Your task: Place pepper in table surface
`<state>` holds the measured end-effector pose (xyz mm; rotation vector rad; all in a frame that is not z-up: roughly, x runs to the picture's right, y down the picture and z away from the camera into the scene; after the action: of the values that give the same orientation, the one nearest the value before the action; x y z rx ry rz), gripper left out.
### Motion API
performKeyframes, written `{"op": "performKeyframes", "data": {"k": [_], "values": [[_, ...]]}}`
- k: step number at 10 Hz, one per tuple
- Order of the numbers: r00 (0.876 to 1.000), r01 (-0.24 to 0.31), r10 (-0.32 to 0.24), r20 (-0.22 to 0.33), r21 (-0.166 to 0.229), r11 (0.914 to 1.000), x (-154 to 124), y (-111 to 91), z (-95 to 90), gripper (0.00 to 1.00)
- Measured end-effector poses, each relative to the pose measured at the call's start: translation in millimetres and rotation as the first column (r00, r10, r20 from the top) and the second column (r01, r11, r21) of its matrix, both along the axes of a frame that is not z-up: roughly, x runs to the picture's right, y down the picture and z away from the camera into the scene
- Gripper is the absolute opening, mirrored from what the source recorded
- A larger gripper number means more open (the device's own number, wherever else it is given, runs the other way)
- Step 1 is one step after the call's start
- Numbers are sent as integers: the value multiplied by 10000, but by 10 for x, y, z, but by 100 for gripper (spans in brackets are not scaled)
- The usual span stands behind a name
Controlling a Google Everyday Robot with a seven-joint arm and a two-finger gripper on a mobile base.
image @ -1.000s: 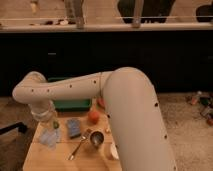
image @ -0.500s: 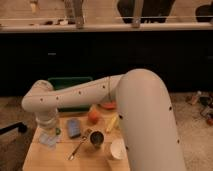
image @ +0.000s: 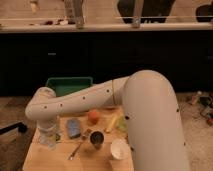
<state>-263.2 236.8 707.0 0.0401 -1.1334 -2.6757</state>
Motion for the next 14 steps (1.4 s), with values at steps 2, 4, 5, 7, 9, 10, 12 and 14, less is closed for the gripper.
{"op": "performKeyframes", "data": {"k": [2,4,5,7,9,10,12,14], "values": [[9998,179,-178,129,-57,9998,-37,75,-4,0],[9983,518,-513,279,-169,9985,-95,174,0,0],[9978,598,-592,302,-214,9980,-107,205,5,0],[9955,864,-848,426,-364,9956,-137,286,16,0],[9912,1225,-1195,566,-516,9911,-157,356,29,0],[9880,1440,-1402,655,-579,9879,-172,395,33,0],[9810,1813,-1759,822,-640,9813,-197,454,28,0],[9671,2343,-2245,1195,-757,9692,-206,503,32,0]]}}
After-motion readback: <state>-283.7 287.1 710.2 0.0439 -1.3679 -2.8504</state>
